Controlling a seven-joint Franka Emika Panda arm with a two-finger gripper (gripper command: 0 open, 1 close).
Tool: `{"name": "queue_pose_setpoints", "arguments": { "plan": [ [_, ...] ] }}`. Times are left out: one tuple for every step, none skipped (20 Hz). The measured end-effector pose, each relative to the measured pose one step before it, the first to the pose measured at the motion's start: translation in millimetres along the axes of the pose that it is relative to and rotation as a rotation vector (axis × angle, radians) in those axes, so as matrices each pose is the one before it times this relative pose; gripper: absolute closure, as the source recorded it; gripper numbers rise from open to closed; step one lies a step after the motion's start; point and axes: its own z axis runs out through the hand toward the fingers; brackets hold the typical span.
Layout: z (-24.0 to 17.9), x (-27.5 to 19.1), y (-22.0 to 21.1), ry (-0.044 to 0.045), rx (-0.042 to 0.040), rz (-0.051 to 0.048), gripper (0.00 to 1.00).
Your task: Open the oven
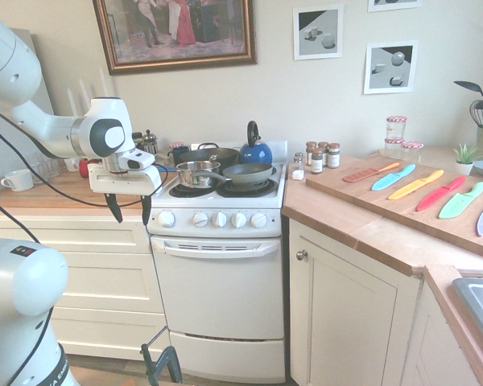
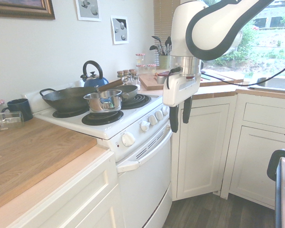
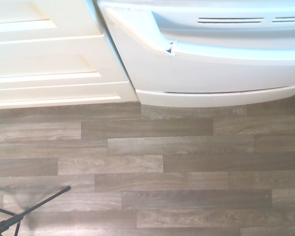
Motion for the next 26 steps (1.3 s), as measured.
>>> {"name": "queue_pose_setpoints", "arguments": {
  "plan": [
    [0.13,0.24,-0.02,-0.00035,-0.00009,0.00049,0.00],
    [0.63,1.46,-0.02,-0.00213,-0.00025,0.00908,0.00],
    [2.93,2.42,1.60,-0.00398,-0.00609,0.02811,0.00],
    [5.36,3.65,2.57,0.00104,-0.01540,0.02137,0.00],
    [6.86,4.87,1.24,0.01238,-0.00484,0.00455,0.00],
    [9.48,4.00,0.26,0.01513,0.01607,0.00298,0.00],
    [11.91,1.61,1.58,0.01141,0.01046,-0.00185,0.00],
    [13.05,0.39,1.62,0.01392,0.00996,-0.00567,0.00],
    [12.32,-0.28,2.16,0.00558,0.00325,-0.00488,0.00],
    [11.26,1.00,1.86,0.00755,0.00263,-0.00462,0.00],
    [9.67,2.29,0.94,0.01099,0.00588,-0.00444,0.00],
    [8.69,2.75,0.33,0.00981,0.00839,-0.00076,0.00],
    [8.00,3.24,-0.34,0.01309,0.01389,0.00157,0.00],
    [7.52,3.96,-1.70,0.01028,0.01361,0.00355,0.00],
    [6.80,4.66,-2.94,0.00811,0.00855,0.00048,0.00],
    [6.38,5.81,-3.91,0.00690,0.00491,-0.00013,0.00],
    [6.49,6.72,-4.48,0.00705,0.00461,0.00058,0.00],
    [6.39,7.17,-4.75,0.00639,0.00376,0.00194,0.00],
    [5.92,6.65,-4.58,0.00284,-0.00117,0.00341,0.00],
    [5.42,7.05,-5.26,0.00458,0.00002,0.00244,0.00],
    [5.23,7.29,-6.62,0.00597,0.00159,0.00111,0.00],
    [5.10,6.82,-6.86,0.00561,0.00146,0.00201,0.00],
    [4.97,6.54,-7.56,0.00629,0.00289,0.00135,0.00],
    [5.39,5.42,-7.04,0.00399,0.00169,0.00208,0.00],
    [6.05,3.68,-6.02,0.00119,0.00057,0.00174,0.00],
    [6.38,2.49,-4.38,-0.00010,-0.00193,-0.00016,0.00]
  ]
}}
